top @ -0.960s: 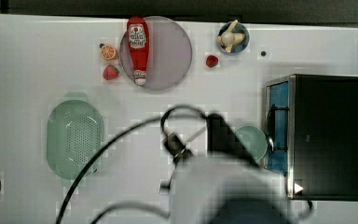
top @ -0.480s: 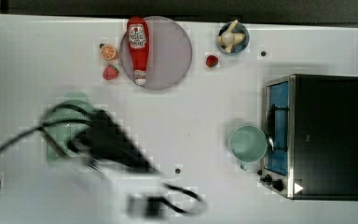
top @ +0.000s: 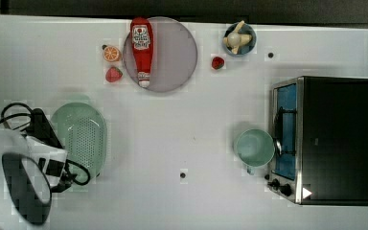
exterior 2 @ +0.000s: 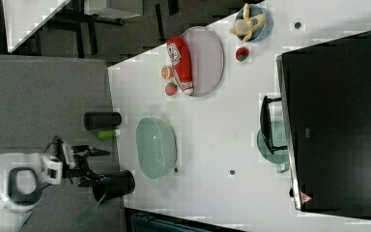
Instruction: Drag strainer left to right.
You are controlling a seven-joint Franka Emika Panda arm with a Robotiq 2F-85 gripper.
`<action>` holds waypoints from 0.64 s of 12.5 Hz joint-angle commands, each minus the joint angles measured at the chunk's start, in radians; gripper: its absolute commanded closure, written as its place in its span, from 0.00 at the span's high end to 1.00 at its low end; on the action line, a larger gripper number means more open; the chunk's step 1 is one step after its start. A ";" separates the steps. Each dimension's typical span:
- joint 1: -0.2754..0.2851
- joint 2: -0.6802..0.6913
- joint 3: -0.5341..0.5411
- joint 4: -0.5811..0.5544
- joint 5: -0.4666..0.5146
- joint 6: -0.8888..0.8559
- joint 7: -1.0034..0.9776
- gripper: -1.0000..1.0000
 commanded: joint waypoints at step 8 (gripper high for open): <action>0.010 0.372 0.027 -0.025 -0.172 0.399 0.607 1.00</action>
